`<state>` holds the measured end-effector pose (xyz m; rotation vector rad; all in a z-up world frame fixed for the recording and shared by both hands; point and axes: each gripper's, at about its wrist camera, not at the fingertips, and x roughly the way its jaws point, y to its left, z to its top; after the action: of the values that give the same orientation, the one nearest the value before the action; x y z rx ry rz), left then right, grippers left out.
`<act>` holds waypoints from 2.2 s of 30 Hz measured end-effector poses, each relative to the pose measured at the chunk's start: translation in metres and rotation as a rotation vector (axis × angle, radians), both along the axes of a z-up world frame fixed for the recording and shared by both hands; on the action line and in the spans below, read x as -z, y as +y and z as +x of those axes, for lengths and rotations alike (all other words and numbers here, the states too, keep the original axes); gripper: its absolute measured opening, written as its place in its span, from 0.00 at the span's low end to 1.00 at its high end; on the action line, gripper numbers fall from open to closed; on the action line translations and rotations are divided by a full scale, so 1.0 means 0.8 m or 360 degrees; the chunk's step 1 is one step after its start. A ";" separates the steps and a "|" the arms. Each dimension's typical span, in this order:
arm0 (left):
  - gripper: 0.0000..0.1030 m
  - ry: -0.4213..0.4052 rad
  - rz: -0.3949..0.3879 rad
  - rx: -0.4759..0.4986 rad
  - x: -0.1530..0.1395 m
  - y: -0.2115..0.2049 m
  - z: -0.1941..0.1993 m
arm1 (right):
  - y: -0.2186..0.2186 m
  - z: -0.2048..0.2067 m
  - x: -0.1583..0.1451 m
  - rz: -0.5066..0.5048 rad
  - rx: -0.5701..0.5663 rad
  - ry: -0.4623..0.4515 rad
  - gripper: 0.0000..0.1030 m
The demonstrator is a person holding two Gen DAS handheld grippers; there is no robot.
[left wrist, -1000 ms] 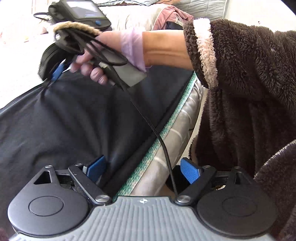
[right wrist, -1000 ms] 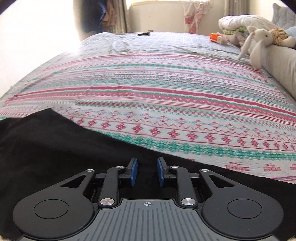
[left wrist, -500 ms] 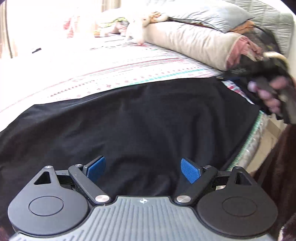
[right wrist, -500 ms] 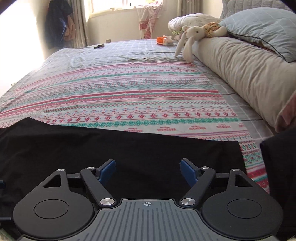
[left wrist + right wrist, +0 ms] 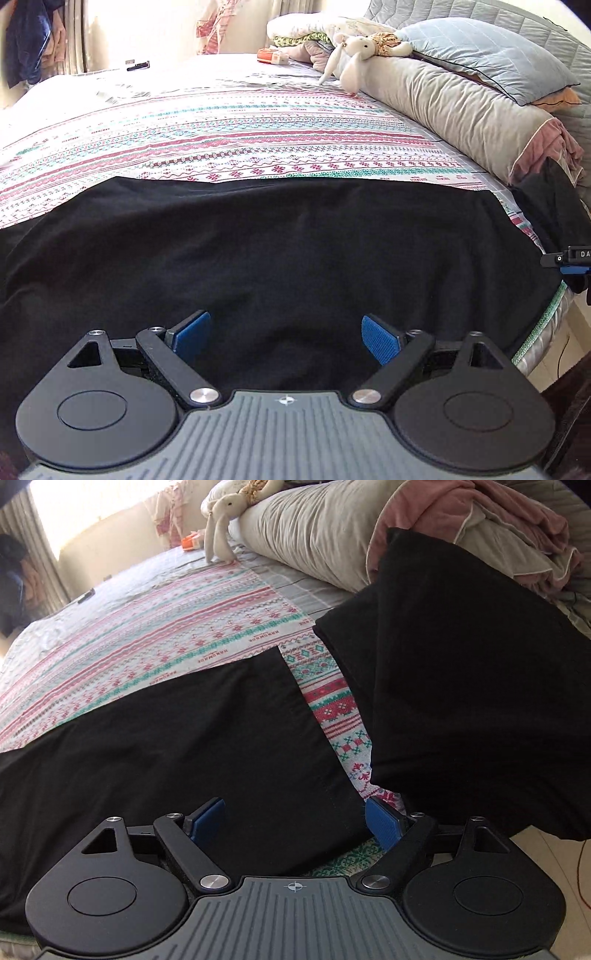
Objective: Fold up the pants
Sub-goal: 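Grasp the pants edge with the right gripper, then grasp the pants edge with the left gripper while the right gripper holds its edge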
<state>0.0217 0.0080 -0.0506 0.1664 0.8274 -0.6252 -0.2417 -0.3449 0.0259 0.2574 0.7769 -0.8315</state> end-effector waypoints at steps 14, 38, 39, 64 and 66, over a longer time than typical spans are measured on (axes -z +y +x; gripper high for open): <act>0.95 0.0013 0.0052 -0.0004 0.006 -0.002 0.002 | -0.002 0.012 0.028 -0.0062 0.0021 0.0131 0.44; 0.78 0.0656 -0.0762 -0.0255 0.025 0.049 0.059 | 0.212 0.187 0.039 0.0007 -0.1042 0.0092 0.10; 0.78 0.0687 -0.0786 -0.0269 0.028 0.051 0.061 | 0.227 0.193 0.045 0.0023 -0.1103 0.0107 0.10; 0.12 0.0491 -0.0430 -0.0440 0.014 0.059 0.086 | 0.309 0.221 0.069 0.0476 -0.1520 0.0088 0.34; 0.12 0.0376 -0.0296 -0.0452 0.005 0.063 0.086 | 0.297 0.220 0.060 0.0487 -0.1487 0.0008 0.51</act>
<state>0.0907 0.0585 -0.0542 -0.1954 0.9934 -0.4543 -0.0658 -0.1073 -0.0223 0.1330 0.9077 0.1700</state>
